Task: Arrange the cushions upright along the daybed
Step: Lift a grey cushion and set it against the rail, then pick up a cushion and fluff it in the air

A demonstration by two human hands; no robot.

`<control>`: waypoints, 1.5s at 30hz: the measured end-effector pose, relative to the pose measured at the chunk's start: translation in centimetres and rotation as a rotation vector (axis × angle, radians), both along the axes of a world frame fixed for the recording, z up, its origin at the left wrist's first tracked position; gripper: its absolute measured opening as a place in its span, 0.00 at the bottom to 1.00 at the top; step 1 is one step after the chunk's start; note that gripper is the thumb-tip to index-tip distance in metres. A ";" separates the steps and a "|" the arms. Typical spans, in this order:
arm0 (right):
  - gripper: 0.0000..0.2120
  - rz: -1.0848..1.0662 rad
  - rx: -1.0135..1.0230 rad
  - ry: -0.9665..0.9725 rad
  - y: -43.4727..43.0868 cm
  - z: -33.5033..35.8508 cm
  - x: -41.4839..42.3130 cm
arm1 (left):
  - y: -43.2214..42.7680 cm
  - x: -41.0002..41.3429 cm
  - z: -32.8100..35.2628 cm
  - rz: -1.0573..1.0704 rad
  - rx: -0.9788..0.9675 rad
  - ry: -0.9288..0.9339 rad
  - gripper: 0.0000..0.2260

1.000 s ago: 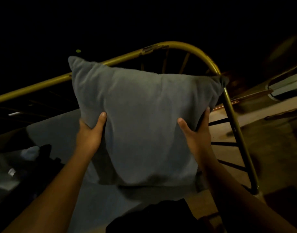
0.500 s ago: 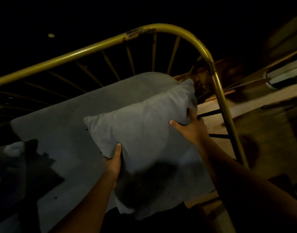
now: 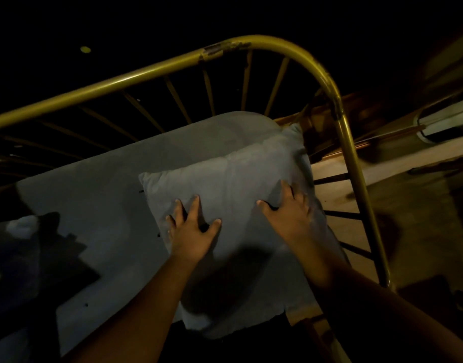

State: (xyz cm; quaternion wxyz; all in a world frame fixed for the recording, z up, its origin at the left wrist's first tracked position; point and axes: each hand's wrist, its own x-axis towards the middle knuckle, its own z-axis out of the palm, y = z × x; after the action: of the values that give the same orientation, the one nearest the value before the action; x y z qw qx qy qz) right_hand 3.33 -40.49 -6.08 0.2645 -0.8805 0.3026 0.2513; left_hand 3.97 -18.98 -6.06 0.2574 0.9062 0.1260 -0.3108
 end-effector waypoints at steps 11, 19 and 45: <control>0.19 0.226 0.218 -0.250 14.8 9.6 0.8 | 11.8 -1.3 11.7 0.133 -0.276 -0.222 0.27; 0.14 0.456 0.370 -0.346 34.9 16.9 1.9 | 30.1 -3.8 19.9 0.291 -0.252 -0.499 0.20; 0.41 0.560 0.495 -0.300 72.8 20.9 4.8 | 74.4 -13.4 22.1 1.260 -0.082 -0.316 0.50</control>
State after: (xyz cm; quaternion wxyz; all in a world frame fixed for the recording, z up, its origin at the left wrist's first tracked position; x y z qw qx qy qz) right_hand 8.13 32.28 14.82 0.4311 -0.8656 -0.0605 0.2474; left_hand -9.40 55.43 16.03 0.4400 0.6831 0.5820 0.0320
